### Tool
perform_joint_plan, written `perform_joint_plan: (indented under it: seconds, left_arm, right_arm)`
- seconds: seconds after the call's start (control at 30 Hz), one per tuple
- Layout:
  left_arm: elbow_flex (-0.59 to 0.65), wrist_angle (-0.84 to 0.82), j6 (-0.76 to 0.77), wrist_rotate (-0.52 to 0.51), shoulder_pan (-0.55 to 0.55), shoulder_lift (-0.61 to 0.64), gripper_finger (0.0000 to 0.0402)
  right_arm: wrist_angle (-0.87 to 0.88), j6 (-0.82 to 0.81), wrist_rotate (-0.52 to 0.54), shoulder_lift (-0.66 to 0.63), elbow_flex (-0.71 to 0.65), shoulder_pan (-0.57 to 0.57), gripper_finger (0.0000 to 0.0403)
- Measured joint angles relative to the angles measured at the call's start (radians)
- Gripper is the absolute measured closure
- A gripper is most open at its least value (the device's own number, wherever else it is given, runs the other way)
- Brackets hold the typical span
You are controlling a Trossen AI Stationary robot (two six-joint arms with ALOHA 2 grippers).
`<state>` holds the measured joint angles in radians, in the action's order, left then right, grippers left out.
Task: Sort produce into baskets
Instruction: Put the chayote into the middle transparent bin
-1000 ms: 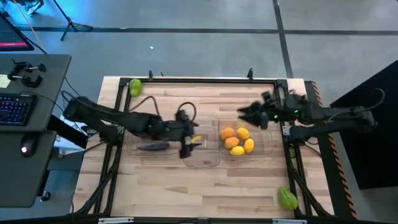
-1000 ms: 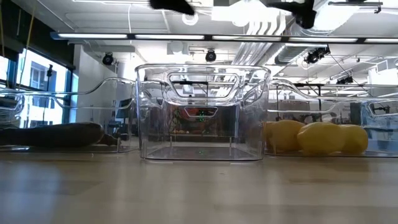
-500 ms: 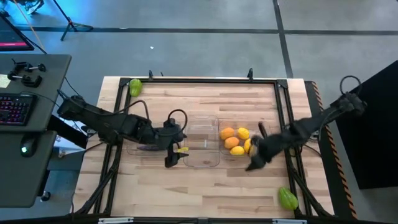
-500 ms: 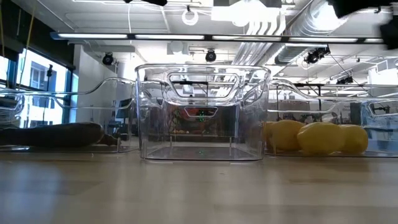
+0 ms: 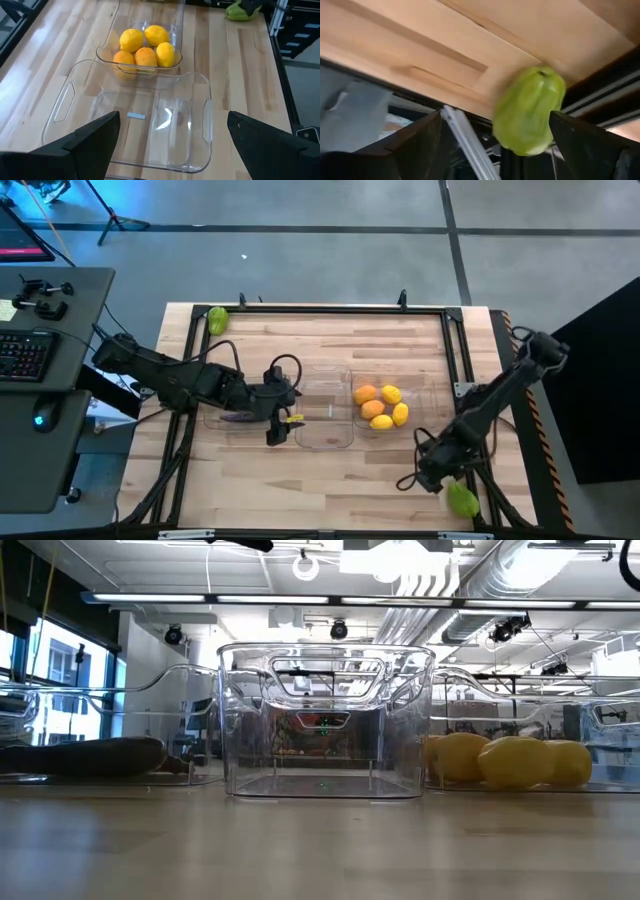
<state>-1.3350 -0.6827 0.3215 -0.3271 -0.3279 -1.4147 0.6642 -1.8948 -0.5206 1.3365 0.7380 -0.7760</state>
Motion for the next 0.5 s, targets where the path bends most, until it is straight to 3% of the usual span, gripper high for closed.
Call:
perform_joint_plan:
  seconds: [0.5]
  left_arm:
    - [0.0, 0.0, 0.041, 0.001, 0.0, 0.0, 0.0045]
  right_arm:
    - [0.006, 0.059, -0.144, 0.195, 0.0, 0.001, 0.0041]
